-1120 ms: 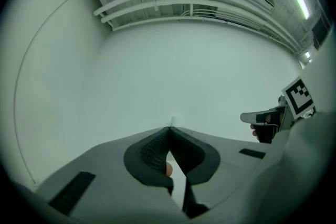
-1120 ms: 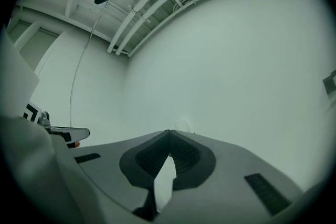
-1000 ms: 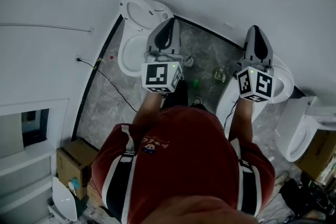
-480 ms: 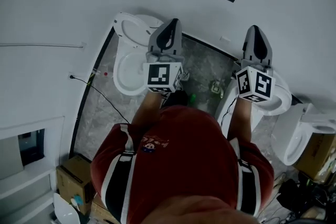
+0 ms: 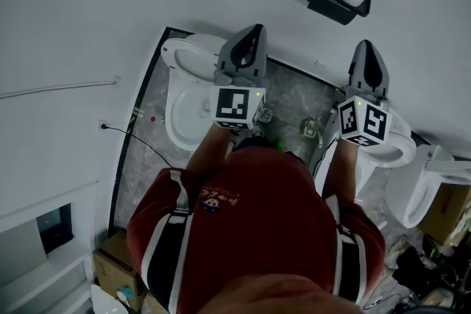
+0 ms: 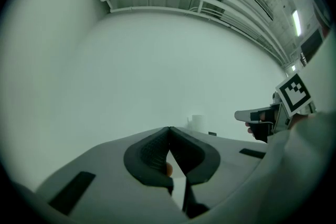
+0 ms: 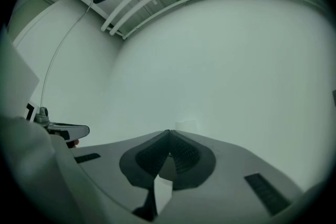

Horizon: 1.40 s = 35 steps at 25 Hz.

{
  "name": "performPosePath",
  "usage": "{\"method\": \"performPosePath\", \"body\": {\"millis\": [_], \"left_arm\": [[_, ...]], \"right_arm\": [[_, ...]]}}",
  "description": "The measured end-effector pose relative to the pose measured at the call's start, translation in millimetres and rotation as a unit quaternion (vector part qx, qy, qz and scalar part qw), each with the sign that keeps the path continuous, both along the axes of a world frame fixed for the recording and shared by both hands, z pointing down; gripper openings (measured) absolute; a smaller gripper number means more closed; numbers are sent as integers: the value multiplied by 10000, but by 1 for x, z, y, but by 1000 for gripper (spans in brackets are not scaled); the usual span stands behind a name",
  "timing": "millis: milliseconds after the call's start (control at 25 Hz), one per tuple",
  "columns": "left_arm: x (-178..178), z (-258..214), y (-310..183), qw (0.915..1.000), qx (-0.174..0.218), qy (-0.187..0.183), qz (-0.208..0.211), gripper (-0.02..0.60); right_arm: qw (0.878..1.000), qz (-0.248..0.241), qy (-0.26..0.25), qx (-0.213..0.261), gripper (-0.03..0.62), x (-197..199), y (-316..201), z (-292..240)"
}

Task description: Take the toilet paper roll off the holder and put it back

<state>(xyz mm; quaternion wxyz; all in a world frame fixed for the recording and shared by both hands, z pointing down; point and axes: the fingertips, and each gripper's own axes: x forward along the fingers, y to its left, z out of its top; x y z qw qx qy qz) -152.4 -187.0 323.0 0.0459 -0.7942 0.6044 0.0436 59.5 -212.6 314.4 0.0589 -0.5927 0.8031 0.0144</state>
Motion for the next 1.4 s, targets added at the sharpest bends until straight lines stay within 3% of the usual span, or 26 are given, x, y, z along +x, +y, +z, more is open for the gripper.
{"method": "performPosePath", "body": {"millis": [240, 640, 1280, 1400], "left_arm": [[-17, 1, -27, 9997, -35, 45, 223, 18], [-2, 7, -62, 9989, -66, 128, 448, 18], [39, 2, -120, 9998, -1, 55, 204, 18], [44, 1, -128, 9998, 3, 32, 173, 18]], "right_arm": [[9998, 194, 48, -14, 8, -19, -17, -1], [9992, 392, 55, 9, 9, -9, -41, -1], [9999, 76, -3, 87, 11, 29, -110, -5], [9999, -88, 19, 91, 53, 28, -121, -7]]}}
